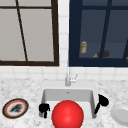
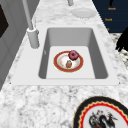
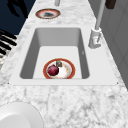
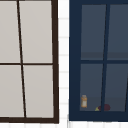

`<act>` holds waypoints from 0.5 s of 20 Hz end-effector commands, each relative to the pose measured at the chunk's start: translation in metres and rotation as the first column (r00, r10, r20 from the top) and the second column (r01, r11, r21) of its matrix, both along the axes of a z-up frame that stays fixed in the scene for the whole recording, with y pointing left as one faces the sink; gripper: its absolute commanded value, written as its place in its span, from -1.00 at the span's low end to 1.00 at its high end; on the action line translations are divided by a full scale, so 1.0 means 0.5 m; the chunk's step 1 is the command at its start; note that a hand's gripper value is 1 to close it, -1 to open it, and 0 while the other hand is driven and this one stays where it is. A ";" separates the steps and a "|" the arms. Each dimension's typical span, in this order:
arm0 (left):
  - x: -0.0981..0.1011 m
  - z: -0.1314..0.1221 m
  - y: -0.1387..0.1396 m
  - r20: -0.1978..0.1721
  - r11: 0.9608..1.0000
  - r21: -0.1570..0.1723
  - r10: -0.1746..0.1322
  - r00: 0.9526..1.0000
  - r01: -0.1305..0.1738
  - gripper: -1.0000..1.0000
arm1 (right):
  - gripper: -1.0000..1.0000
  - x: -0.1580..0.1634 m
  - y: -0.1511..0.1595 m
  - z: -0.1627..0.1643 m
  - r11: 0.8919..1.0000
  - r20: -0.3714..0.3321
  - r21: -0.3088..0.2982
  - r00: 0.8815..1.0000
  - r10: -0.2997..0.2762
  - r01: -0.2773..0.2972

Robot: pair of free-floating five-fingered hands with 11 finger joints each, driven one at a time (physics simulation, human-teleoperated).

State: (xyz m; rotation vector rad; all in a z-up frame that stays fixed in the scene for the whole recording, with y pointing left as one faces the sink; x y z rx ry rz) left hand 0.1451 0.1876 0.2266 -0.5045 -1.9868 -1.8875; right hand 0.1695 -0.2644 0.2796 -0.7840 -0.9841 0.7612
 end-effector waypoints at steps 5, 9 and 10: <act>0.000 0.000 0.000 0.000 1.000 0.000 0.000 1.000 0.000 0.00 | -1.00 -0.021 -0.035 0.063 0.992 0.007 0.114 0.998 -0.057 0.056; 0.000 0.000 0.000 0.000 1.000 0.000 0.000 1.000 0.000 0.00 | -1.00 -0.030 -0.034 0.090 0.986 0.011 0.121 0.993 -0.114 0.112; 0.000 0.000 0.000 0.000 1.000 0.000 0.000 1.000 0.000 0.00 | -1.00 -0.034 -0.035 0.092 0.984 0.025 0.119 0.991 -0.133 0.129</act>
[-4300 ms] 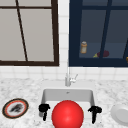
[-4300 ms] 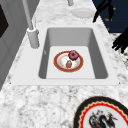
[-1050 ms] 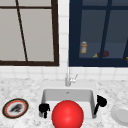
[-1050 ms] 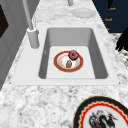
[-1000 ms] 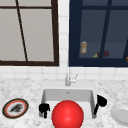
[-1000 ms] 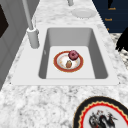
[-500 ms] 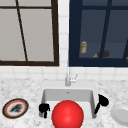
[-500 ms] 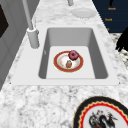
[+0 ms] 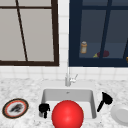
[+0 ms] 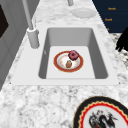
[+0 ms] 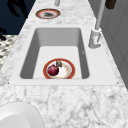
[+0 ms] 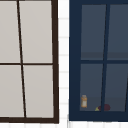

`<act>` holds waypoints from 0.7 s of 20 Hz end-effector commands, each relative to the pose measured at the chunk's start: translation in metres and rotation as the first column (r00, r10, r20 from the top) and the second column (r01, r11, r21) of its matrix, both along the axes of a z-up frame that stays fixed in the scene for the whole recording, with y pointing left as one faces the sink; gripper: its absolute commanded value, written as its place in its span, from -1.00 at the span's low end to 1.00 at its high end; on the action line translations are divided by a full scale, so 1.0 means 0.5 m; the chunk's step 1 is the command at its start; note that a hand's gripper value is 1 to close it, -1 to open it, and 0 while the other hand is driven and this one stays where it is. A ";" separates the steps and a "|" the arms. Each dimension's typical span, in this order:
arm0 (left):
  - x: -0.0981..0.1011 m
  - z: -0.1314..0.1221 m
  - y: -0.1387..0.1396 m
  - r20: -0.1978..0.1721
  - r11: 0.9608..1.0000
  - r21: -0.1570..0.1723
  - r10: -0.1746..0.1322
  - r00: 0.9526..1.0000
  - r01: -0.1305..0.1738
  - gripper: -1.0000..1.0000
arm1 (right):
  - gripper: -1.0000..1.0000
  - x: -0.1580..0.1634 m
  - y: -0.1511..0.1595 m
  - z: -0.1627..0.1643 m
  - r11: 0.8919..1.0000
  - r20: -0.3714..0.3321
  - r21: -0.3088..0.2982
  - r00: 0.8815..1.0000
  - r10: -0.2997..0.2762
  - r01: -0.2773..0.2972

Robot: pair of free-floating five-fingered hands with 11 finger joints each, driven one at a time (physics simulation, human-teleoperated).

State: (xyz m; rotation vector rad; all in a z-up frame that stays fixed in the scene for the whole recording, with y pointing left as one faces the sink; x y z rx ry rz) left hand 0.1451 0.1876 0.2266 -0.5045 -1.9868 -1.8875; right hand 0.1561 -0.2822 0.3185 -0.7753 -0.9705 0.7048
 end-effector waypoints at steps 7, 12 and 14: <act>0.000 0.000 0.000 0.000 1.000 0.000 0.000 1.000 0.000 0.00 | -1.00 -0.014 -0.017 0.022 0.999 -0.002 0.026 1.000 -0.021 0.021; 0.000 0.000 0.000 0.000 1.000 0.000 0.000 1.000 0.000 0.00 | -1.00 -0.029 -0.031 0.044 0.981 0.052 0.171 0.994 -0.096 0.086; 0.000 0.000 0.000 0.000 1.000 0.000 0.000 1.000 0.000 0.00 | -1.00 -0.031 -0.030 0.042 0.978 0.067 0.173 0.990 -0.127 0.114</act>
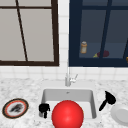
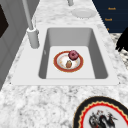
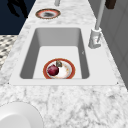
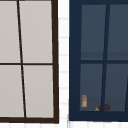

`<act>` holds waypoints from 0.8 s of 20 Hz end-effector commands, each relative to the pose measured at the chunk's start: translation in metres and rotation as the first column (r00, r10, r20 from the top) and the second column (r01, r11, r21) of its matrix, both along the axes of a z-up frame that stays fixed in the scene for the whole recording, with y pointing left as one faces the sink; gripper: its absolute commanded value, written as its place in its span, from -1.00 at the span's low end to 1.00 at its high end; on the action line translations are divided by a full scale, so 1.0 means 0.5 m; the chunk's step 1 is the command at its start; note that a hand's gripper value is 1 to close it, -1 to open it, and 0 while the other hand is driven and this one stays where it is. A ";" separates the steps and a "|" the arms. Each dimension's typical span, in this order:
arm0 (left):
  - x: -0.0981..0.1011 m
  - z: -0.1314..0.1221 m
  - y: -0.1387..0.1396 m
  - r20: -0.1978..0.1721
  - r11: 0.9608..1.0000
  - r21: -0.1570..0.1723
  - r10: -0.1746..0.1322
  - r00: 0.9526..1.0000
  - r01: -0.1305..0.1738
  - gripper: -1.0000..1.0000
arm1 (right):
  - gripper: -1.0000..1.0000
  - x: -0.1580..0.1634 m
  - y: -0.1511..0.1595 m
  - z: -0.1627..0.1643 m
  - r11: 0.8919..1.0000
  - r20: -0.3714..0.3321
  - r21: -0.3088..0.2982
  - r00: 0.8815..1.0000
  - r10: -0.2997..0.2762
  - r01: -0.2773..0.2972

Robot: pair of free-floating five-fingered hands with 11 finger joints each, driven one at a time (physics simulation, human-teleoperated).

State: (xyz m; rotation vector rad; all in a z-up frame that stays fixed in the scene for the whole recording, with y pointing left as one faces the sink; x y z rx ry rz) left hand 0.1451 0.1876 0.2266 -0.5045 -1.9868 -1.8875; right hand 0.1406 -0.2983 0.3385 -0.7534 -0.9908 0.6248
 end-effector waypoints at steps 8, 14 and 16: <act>0.000 0.000 0.000 0.000 1.000 0.000 0.000 1.000 0.000 0.00 | -1.00 0.000 0.003 0.004 0.975 0.095 0.144 0.979 -0.182 0.168; 0.000 0.000 0.000 0.000 1.000 0.000 0.000 1.000 0.000 0.00 | -1.00 -0.025 0.004 0.039 0.957 0.071 0.152 0.963 -0.261 0.248; 0.000 0.000 0.000 0.000 1.000 0.000 0.000 1.000 0.000 0.00 | -1.00 -0.030 0.005 0.050 0.949 0.061 0.152 0.955 -0.289 0.277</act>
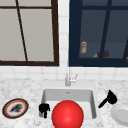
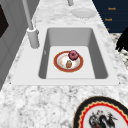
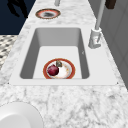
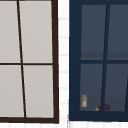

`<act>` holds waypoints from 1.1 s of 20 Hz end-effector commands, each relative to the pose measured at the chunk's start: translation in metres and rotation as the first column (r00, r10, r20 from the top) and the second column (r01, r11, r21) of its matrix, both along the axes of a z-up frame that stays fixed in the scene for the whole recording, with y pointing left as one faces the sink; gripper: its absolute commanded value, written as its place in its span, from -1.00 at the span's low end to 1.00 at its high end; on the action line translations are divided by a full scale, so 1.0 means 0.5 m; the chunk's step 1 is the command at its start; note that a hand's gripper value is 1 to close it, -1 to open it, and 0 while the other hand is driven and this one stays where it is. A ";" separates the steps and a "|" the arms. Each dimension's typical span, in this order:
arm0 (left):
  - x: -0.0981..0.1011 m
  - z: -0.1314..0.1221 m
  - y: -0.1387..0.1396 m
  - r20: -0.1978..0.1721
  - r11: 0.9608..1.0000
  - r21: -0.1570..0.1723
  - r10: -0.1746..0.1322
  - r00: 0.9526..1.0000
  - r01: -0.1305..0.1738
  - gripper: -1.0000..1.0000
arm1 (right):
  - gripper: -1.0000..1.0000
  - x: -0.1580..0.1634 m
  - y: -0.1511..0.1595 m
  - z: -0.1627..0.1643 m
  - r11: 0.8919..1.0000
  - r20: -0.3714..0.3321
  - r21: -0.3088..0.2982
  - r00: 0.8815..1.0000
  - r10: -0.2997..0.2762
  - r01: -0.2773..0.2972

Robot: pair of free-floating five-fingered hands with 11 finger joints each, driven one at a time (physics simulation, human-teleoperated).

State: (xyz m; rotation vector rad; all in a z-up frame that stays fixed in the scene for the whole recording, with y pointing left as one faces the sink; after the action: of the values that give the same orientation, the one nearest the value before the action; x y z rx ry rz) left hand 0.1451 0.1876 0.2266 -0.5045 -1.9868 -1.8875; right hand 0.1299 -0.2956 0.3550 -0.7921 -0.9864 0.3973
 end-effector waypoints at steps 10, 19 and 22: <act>0.000 0.000 0.000 0.000 1.000 0.000 0.000 1.000 0.000 0.00 | -1.00 -0.051 0.001 0.089 0.963 -0.057 0.110 0.969 -0.239 0.244; 0.000 0.000 0.000 0.000 1.000 0.000 0.000 1.000 0.000 0.00 | -1.00 -0.053 0.002 0.110 0.918 -0.050 0.168 0.933 -0.355 0.359; 0.000 0.000 0.000 0.000 1.000 0.000 0.000 1.000 0.000 0.00 | -1.00 -0.048 0.000 0.110 0.902 -0.045 0.223 0.929 -0.368 0.368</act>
State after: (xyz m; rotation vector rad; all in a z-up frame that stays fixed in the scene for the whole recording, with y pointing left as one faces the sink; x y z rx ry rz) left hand 0.1451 0.1876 0.2266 -0.5045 -1.9868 -1.8875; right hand 0.1032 -0.2957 0.4089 -0.8182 -0.8085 0.0826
